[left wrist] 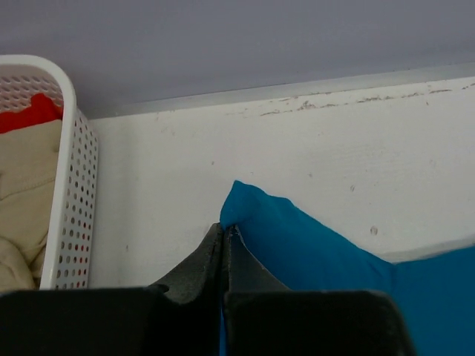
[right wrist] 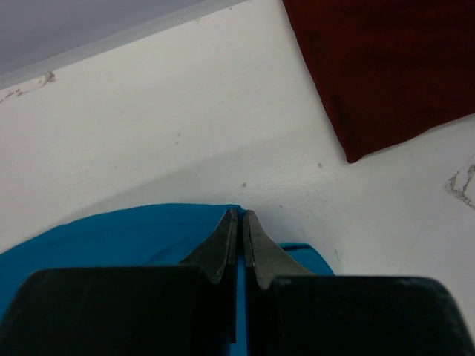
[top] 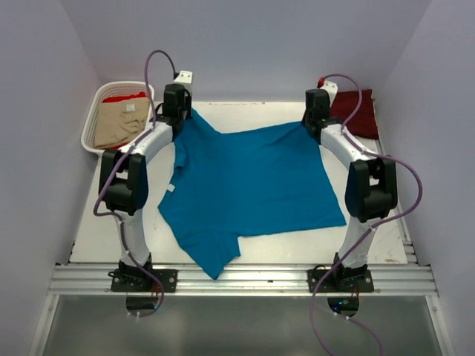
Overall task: Fold and stack the t-shirts
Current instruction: Flatten the tshirt out
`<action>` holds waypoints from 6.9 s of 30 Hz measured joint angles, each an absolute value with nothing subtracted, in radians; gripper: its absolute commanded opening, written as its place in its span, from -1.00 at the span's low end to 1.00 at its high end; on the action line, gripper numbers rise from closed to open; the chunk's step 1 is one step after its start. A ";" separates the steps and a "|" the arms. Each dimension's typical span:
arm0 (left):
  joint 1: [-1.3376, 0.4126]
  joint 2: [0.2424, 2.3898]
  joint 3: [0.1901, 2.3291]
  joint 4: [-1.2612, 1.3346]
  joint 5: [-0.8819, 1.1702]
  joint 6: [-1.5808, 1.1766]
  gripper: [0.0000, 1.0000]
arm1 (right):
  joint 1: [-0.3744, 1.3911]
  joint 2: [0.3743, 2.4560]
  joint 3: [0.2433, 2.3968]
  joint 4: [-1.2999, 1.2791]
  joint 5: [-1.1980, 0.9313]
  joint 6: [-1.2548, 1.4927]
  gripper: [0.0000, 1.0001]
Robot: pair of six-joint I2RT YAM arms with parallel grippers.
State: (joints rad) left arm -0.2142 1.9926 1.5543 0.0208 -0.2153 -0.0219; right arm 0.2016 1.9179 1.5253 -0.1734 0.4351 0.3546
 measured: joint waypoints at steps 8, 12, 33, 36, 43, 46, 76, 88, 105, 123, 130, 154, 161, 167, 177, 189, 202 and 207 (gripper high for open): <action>-0.210 1.990 1.480 -0.044 -0.141 -0.034 -1.00 | 0.200 1.837 1.357 -0.142 0.373 0.344 -1.00; -0.210 1.742 1.316 -0.093 -0.042 -0.062 -1.00 | 0.199 1.617 1.235 -0.143 0.212 0.327 -1.00; -0.211 0.645 1.517 -0.191 0.323 -0.179 -1.00 | 0.210 0.662 1.396 -0.257 -0.098 0.331 -1.00; -0.211 0.836 1.520 -0.175 0.250 -0.160 -1.00 | 0.209 0.867 1.452 -0.300 0.028 0.337 -1.00; -0.210 1.518 1.591 -0.249 0.110 -0.116 -1.00 | 0.209 1.418 1.606 -0.379 0.221 0.337 -1.00; -0.210 1.728 1.679 -0.350 0.095 -0.111 -1.00 | 0.209 1.589 1.668 -0.434 0.241 0.339 -1.00; -0.204 0.964 1.523 -0.194 0.159 -0.173 -1.00 | 0.211 0.947 1.464 -0.345 0.138 0.366 -1.00; -0.195 2.050 1.404 -0.230 -0.010 -0.133 -1.00 | 0.211 1.826 1.414 -0.356 0.243 0.386 -1.00; -0.174 2.200 1.571 -0.122 -0.064 -0.127 -1.00 | 0.211 1.953 1.476 -0.249 0.318 0.389 -1.00; -0.171 2.507 2.203 -0.190 -0.065 -0.128 -1.00 | 0.211 2.218 1.852 -0.294 0.533 0.389 -1.00; -0.164 2.587 2.248 -0.190 -0.068 -0.132 -1.00 | 0.211 2.239 1.864 -0.301 0.639 0.393 -1.00; -0.073 2.595 2.261 -0.120 -0.006 -0.200 1.00 | 0.211 2.346 1.993 -0.259 0.744 0.355 0.98; -0.078 2.341 1.961 -0.083 0.004 -0.200 1.00 | 0.211 2.159 1.650 -0.133 0.661 0.333 0.98; -0.167 1.940 1.681 -0.089 0.001 -0.202 0.81 | 0.249 1.821 1.372 -0.112 0.581 0.348 0.98; -0.595 1.634 1.270 -0.275 -0.103 -0.248 0.61 | 0.342 1.405 1.131 -0.262 0.273 0.399 0.97; -0.648 1.647 1.102 -0.450 -0.300 -0.324 0.59 | 0.340 1.387 1.009 -0.408 0.115 0.432 0.67; -0.722 1.681 1.103 -0.435 -0.331 -0.331 0.52 | 0.340 1.594 0.976 -0.429 0.091 0.517 -1.00; -0.732 1.689 1.103 -0.432 -0.340 -0.331 0.51 | 0.340 1.596 0.955 -0.438 0.089 0.540 -1.00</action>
State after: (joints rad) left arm -0.7319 1.6886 1.1034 -0.4320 -0.3405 -0.3309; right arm 0.3405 1.5959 0.9550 -0.4377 0.0895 0.5396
